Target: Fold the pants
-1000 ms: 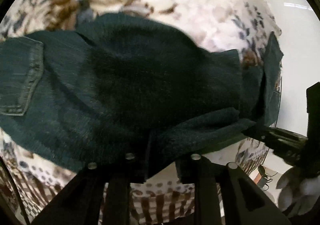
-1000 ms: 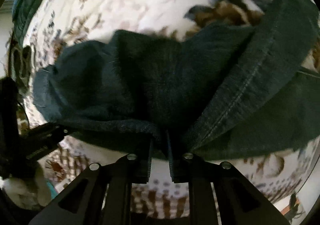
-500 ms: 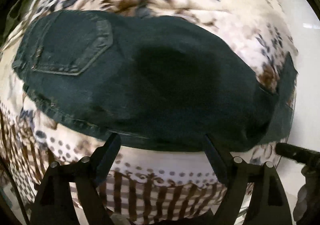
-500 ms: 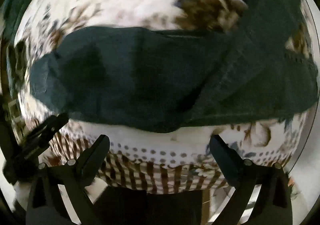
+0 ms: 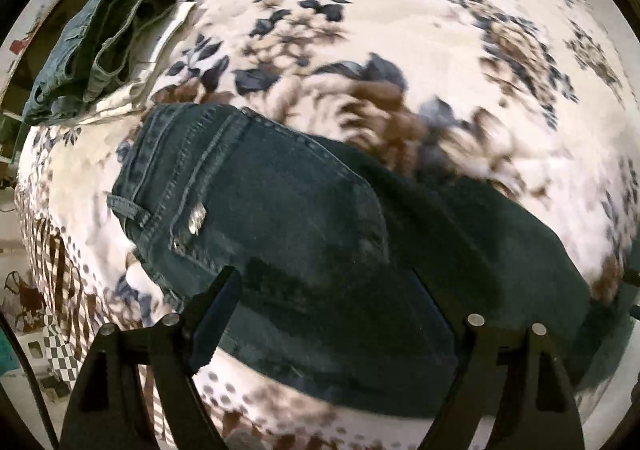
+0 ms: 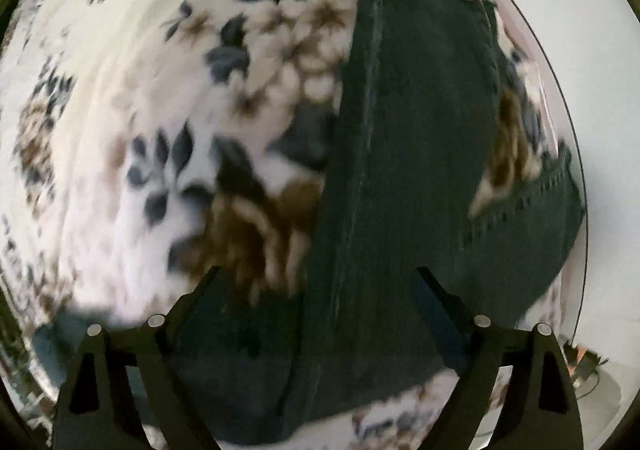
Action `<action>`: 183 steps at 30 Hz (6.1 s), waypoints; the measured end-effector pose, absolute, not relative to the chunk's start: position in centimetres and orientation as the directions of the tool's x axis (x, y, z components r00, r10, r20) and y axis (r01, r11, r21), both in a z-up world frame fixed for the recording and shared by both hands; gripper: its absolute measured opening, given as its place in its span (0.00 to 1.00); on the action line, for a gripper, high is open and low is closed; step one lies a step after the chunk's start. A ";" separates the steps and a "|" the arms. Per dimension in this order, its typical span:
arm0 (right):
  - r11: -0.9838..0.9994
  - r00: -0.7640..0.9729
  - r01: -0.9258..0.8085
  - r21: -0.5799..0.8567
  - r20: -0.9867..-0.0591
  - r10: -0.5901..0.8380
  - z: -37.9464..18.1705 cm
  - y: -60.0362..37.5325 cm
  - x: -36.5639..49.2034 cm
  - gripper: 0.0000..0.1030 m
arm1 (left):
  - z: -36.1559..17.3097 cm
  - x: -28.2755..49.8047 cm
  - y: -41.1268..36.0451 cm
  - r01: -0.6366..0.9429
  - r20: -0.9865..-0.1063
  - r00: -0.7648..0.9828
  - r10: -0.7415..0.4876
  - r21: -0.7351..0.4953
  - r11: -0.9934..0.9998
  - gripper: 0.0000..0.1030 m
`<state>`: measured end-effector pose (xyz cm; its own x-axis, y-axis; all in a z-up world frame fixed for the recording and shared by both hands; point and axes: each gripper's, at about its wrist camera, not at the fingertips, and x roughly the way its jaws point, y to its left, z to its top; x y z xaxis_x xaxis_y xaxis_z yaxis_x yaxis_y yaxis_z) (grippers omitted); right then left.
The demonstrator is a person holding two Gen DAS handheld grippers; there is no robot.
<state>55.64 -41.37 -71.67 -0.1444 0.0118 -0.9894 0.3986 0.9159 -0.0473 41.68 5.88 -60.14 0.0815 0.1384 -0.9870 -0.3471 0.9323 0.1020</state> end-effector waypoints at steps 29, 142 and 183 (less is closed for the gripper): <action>0.471 0.166 0.854 0.221 -0.974 0.157 -73.3 -57.1 35.0 0.04 | -62.8 37.4 7.2 -0.471 -0.997 0.059 0.050 0.016 0.882 0.81; 0.693 0.048 0.721 -0.017 -0.996 -0.074 -74.9 -67.4 35.6 0.08 | -60.2 39.4 -10.0 -0.279 -0.963 0.205 0.174 0.113 0.954 0.95; 0.823 -0.308 0.078 0.563 -0.771 0.557 -77.4 -14.1 60.3 0.12 | -62.1 43.1 18.4 -0.551 -0.995 0.030 -0.090 -0.092 0.829 0.95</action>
